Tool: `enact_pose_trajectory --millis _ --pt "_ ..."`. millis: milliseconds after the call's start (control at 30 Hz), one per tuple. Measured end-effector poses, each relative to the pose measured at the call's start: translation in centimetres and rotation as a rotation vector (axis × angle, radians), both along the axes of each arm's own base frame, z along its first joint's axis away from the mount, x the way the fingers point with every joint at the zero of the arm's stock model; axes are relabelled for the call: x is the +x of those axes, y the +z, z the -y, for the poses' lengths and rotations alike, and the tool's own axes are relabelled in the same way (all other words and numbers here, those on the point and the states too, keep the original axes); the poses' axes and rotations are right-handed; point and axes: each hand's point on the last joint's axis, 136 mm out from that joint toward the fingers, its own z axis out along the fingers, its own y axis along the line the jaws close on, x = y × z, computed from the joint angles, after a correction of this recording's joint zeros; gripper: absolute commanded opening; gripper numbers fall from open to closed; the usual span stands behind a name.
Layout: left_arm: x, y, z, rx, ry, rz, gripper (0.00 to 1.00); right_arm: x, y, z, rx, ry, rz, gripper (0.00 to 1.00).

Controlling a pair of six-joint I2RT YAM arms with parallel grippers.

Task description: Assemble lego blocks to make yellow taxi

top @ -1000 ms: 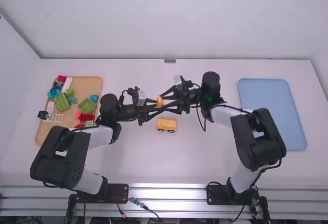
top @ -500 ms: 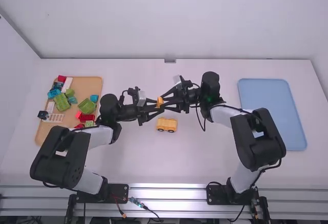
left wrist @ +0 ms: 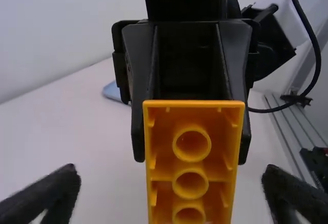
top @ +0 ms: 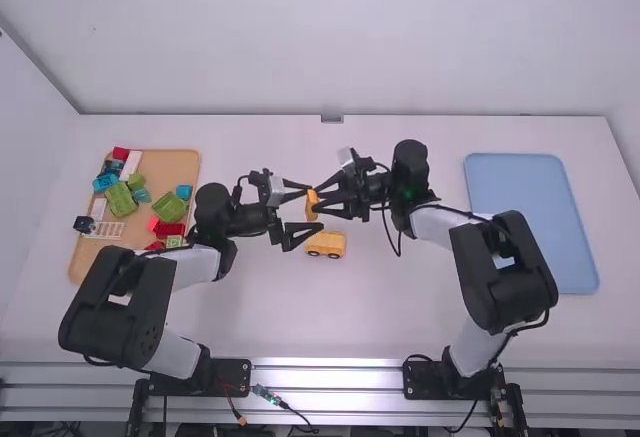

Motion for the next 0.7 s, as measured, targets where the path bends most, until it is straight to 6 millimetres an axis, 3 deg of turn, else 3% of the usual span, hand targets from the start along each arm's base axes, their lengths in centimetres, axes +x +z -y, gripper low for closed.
enact_pose_trajectory --millis 267,400,700 --pt "0.1 -1.8 -0.3 0.026 0.014 -0.100 0.99 1.8 0.0 1.4 -0.003 -0.074 -0.004 0.19" --pt "0.4 -3.6 -0.8 0.063 0.028 -0.198 0.99 4.0 -0.3 3.8 -0.009 -0.167 -0.021 0.16" --pt "2.5 -4.6 -1.2 0.171 0.066 -0.308 0.99 7.6 -2.2 7.9 -0.054 -0.352 -0.110 0.13"
